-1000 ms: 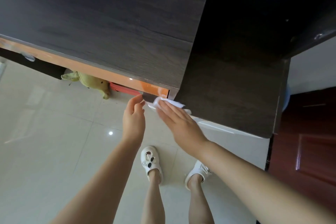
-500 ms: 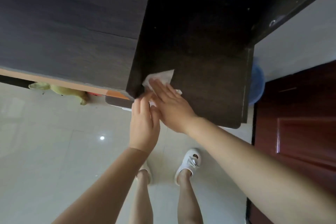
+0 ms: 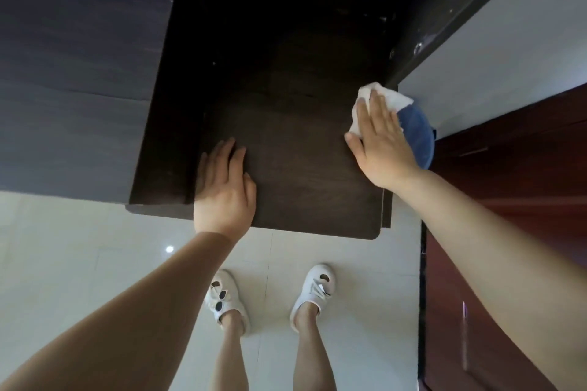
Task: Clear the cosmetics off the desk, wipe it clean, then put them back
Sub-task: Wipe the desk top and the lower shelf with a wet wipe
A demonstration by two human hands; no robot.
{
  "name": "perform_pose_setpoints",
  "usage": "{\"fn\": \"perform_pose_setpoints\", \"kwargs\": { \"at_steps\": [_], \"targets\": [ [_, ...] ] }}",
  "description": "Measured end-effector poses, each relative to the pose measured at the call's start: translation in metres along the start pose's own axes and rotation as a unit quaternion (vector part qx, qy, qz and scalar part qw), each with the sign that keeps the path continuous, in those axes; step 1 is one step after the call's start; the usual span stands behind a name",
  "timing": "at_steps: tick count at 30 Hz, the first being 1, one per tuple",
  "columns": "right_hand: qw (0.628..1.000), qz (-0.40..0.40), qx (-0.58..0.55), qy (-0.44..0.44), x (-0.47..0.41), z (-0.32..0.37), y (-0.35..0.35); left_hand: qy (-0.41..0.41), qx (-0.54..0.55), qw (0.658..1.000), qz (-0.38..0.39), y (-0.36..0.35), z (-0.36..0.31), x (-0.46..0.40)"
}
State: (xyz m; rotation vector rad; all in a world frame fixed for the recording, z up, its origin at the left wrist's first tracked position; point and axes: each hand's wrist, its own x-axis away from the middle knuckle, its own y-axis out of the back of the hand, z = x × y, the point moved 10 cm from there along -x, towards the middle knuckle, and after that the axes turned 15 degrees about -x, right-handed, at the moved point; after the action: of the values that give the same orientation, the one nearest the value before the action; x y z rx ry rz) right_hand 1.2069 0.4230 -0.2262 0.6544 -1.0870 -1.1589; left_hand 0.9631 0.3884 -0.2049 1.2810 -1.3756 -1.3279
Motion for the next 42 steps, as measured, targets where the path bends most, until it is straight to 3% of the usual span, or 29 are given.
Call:
{"fn": "perform_pose_setpoints", "kwargs": {
  "at_steps": [4, 8, 12, 17, 19, 21, 24, 26, 27, 28, 30, 32, 33, 34, 36, 39, 41, 42],
  "targets": [
    [0.999, -0.026, 0.004, 0.025, 0.058, 0.008, -0.021, -0.005, -0.008, 1.000, 0.007, 0.001, -0.001, 0.002],
    [0.998, 0.018, -0.023, 0.061, 0.148, 0.020, -0.060, 0.000, -0.014, 1.000, 0.018, 0.000, -0.001, 0.001],
    [0.998, -0.007, 0.023, 0.066, 0.092, 0.020, -0.038, -0.005, -0.007, 1.000, 0.004, 0.002, -0.002, 0.000],
    [0.998, -0.056, -0.010, -0.027, -0.009, 0.032, 0.000, -0.001, 0.002, 1.000, -0.006, 0.003, -0.002, -0.001],
    [0.998, -0.036, -0.016, 0.048, -0.006, 0.075, -0.022, 0.009, 0.042, 0.999, -0.017, 0.007, 0.000, 0.000],
    [0.975, -0.002, -0.014, 0.221, 0.033, 0.129, -0.056, 0.023, 0.115, 0.993, -0.032, 0.015, 0.007, 0.005],
    [0.895, 0.114, 0.072, 0.426, 0.105, 0.157, -0.100, 0.075, 0.204, 0.976, -0.012, 0.015, 0.024, 0.025],
    [0.854, 0.182, 0.088, 0.479, 0.107, 0.149, -0.095, 0.083, 0.213, 0.974, 0.002, 0.013, 0.028, 0.044],
    [0.864, 0.179, 0.078, 0.464, 0.086, 0.143, -0.081, 0.075, 0.209, 0.975, 0.008, 0.013, 0.027, 0.052],
    [0.896, 0.167, 0.067, 0.405, 0.050, 0.131, -0.065, 0.064, 0.200, 0.978, 0.015, 0.012, 0.026, 0.060],
    [0.972, 0.096, 0.021, 0.215, -0.034, 0.090, -0.023, 0.040, 0.166, 0.985, 0.035, 0.008, 0.025, 0.075],
    [0.998, 0.003, -0.030, 0.059, -0.078, 0.063, 0.010, 0.014, 0.121, 0.991, 0.060, 0.004, 0.023, 0.085],
    [0.998, -0.028, -0.031, 0.037, -0.079, 0.069, 0.009, 0.000, 0.105, 0.992, 0.073, 0.002, 0.023, 0.088],
    [0.997, -0.050, -0.015, 0.059, -0.068, 0.083, -0.003, -0.011, 0.096, 0.992, 0.084, 0.000, 0.023, 0.089],
    [0.978, -0.034, 0.019, 0.204, -0.011, 0.135, -0.043, -0.020, 0.094, 0.991, 0.095, -0.002, 0.024, 0.091],
    [0.908, 0.102, 0.070, 0.399, 0.074, 0.181, -0.097, -0.018, 0.109, 0.989, 0.099, 0.000, 0.025, 0.090],
    [0.880, 0.150, 0.083, 0.443, 0.047, 0.182, -0.089, -0.013, 0.108, 0.989, 0.099, 0.000, 0.025, 0.090],
    [0.895, 0.153, 0.075, 0.413, 0.016, 0.183, -0.077, -0.009, 0.104, 0.989, 0.100, -0.001, 0.024, 0.090]
  ]
}}
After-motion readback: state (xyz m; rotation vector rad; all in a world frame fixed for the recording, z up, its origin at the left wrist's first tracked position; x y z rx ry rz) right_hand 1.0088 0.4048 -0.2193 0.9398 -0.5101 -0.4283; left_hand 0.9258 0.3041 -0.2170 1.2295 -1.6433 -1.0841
